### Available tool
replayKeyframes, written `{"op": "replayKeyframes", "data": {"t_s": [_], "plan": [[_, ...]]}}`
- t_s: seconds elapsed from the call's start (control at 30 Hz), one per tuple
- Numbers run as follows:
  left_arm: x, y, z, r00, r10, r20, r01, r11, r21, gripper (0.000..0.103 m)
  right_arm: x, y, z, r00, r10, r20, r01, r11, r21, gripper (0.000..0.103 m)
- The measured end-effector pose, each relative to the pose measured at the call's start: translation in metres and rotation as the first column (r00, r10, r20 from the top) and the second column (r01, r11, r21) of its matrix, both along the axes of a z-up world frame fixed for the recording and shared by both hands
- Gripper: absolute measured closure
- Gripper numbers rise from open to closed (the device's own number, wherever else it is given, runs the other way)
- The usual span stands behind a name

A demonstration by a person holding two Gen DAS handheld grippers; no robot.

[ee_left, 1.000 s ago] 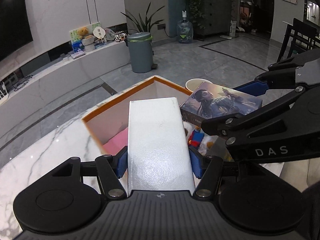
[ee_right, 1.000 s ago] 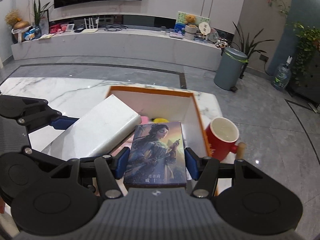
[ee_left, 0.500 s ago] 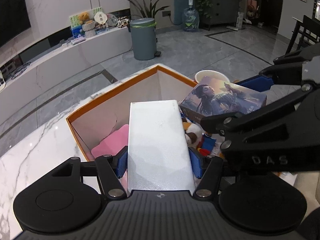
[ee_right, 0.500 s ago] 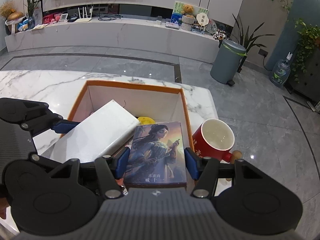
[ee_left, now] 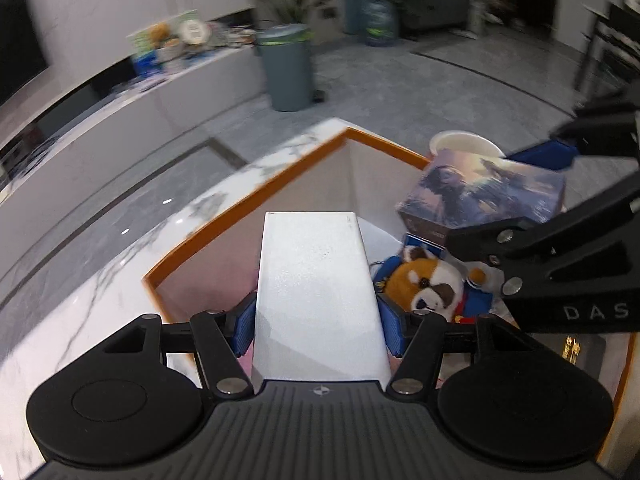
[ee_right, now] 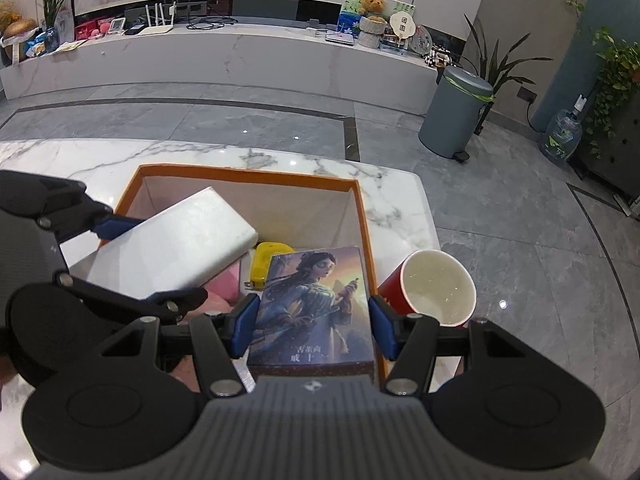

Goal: Organize objects
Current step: 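Carry the white box in the left tool while the right tool carries the book into the orange box, then open the left tool to release the white box while the right tool releases the book inside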

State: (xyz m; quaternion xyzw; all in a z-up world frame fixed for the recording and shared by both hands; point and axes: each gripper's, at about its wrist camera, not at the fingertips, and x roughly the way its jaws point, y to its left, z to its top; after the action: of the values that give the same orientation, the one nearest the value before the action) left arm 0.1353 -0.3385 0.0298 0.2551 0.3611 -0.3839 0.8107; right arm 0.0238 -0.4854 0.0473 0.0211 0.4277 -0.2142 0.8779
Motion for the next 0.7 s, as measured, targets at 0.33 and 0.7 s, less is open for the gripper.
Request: {"op": "replayKeyframes", "data": {"t_s": [0.33, 0.7], "plan": [[0.024, -0.035, -0.016, 0.955, -0.292, 0.055, 0.281, 0.949, 0.146, 0.033, 0.003, -0.009, -0.015, 1.0, 0.014, -0.022, -0.013, 0.999, 0.048, 0.042], [0.038, -0.054, -0.048, 0.876, -0.477, 0.067, 0.448, 0.858, 0.252, 0.033, 0.007, -0.002, -0.031, 0.998, 0.053, -0.033, -0.049, 0.992, 0.114, 0.042]]}}
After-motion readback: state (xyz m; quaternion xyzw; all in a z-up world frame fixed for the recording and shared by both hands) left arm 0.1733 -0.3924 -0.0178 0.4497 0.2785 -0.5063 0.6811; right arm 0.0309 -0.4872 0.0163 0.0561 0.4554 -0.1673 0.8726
